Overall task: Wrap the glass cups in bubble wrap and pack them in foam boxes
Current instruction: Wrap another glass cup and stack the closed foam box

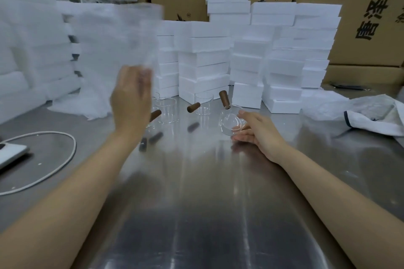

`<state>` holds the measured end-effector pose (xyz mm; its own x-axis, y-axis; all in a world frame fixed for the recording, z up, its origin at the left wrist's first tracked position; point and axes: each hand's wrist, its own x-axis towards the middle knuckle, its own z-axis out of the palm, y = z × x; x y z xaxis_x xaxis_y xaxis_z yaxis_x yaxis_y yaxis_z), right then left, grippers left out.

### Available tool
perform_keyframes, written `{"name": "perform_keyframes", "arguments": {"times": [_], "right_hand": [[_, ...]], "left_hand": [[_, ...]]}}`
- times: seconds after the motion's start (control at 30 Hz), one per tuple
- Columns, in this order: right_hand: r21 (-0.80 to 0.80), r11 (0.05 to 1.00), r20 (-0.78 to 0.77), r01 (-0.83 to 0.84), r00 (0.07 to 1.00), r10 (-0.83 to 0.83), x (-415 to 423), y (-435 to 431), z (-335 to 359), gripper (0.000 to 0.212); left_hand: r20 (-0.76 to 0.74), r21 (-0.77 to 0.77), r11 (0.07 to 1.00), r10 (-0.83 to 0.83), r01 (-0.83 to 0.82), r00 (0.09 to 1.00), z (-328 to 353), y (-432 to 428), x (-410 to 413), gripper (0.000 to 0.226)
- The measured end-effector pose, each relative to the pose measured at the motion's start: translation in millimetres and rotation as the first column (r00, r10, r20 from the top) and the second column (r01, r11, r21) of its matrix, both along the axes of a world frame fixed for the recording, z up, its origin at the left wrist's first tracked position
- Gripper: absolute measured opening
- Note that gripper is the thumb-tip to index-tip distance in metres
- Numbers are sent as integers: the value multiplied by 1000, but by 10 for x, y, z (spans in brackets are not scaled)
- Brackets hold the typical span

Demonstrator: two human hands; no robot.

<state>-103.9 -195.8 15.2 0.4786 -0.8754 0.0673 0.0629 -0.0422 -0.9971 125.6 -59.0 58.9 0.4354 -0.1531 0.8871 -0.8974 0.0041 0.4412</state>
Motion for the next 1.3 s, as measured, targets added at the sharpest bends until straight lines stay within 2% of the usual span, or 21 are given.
{"name": "perform_keyframes", "arguments": {"times": [0.07,0.13,0.17,0.23,0.27,0.4,0.5,0.63,0.77,0.9,1.0,1.07,1.17,1.23,1.3], "right_hand": [[18,1000,17,9,1000,-10,-15,-10,-2,29],[46,999,48,15,999,-17,-26,-23,-2,29],[57,998,65,24,998,-27,-29,-26,-3,29],[70,995,89,65,993,-72,-29,-29,-4,29],[72,993,94,98,990,-104,-28,-30,-7,29],[44,963,102,266,958,-270,-28,-54,-24,28],[99,927,169,362,912,-374,-58,-101,-5,31],[202,916,240,346,889,-389,-90,-128,27,28],[189,947,272,261,912,-306,-92,-86,28,24],[176,965,308,194,920,-241,-92,-41,52,30],[207,966,354,152,909,-219,-97,-20,72,34],[260,956,411,139,879,-240,-91,-19,80,34],[304,942,454,139,849,-271,-101,-31,96,33],[307,944,459,123,849,-260,-102,-44,83,33],[319,941,452,116,854,-258,-91,-57,68,29]], "left_hand": [[135,228,963,-179,145,975,-72,-78,-286,25],[226,527,846,-229,79,947,-225,-169,-511,31],[256,658,753,-229,4,939,-303,-204,-593,36],[206,801,599,-265,-7,942,-419,-240,-678,38],[148,818,573,-282,42,948,-451,-243,-685,35],[57,764,628,-297,150,953,-496,-240,-605,37],[-8,762,619,-281,188,960,-482,-242,-527,41],[-170,675,661,-291,326,942,-513,-273,-493,44],[-279,531,725,-338,438,899,-521,-321,-465,15],[-219,452,754,-424,477,879,-536,-319,-441,20],[-45,430,728,-573,533,819,-499,-293,-460,36],[60,425,739,-599,523,798,-480,-274,-487,38],[80,518,785,-440,340,894,-494,-275,-511,36],[75,591,779,-313,210,947,-514,-263,-536,38],[66,547,801,-331,244,941,-464,-234,-556,27]]}}
